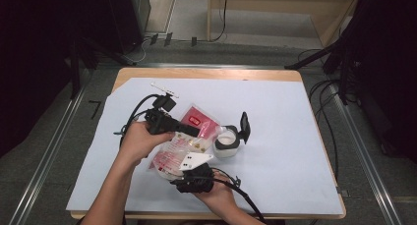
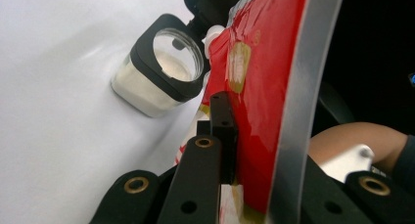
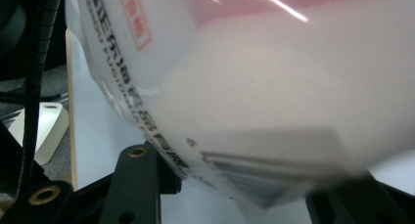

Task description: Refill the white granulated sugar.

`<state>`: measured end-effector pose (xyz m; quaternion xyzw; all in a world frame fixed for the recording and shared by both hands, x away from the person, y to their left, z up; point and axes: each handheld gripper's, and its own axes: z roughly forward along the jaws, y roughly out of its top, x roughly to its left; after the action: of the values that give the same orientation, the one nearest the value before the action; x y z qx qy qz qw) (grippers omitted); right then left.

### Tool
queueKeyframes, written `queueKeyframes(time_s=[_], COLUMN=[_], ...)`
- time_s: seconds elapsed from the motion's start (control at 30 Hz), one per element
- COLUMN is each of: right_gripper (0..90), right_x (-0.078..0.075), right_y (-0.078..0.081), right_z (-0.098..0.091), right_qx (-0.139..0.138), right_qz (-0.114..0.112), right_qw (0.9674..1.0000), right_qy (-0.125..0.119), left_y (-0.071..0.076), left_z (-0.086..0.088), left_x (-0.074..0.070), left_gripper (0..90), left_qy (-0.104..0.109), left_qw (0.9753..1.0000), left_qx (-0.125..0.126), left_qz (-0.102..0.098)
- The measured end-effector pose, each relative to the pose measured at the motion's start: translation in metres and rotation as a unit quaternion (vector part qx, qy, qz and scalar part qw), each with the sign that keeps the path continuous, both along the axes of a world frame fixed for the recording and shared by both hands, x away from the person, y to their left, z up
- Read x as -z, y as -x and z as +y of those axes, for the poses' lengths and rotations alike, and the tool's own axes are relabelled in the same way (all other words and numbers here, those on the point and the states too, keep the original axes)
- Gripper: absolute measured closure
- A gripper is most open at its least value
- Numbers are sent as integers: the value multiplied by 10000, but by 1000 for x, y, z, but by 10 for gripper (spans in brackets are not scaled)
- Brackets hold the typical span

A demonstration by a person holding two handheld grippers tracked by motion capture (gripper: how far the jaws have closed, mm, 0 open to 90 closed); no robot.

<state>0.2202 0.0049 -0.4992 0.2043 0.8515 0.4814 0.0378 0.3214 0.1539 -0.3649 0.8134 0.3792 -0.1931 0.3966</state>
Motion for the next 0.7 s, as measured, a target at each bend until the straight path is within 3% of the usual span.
queueKeyframes(time_s=[0.23,0.33,0.47,0.7], right_gripper=[513,495,487,486], right_x=[-4,-3,-4,-5], right_y=[-7,-10,-17,-27], right_z=[-6,-9,-14,-25], right_qx=[74,151,322,577], right_qz=[18,176,346,454], right_qw=[9999,9996,9987,9972], right_qy=[-75,-136,-184,-136], left_y=[0,0,4,6], left_z=[15,22,29,40], left_x=[-6,-9,-17,-25], left_gripper=[900,900,900,900], left_qy=[326,439,511,737], left_qw=[9993,9987,9974,9942], left_qx=[-199,-269,-413,-630], left_qz=[19,-13,-295,-464])
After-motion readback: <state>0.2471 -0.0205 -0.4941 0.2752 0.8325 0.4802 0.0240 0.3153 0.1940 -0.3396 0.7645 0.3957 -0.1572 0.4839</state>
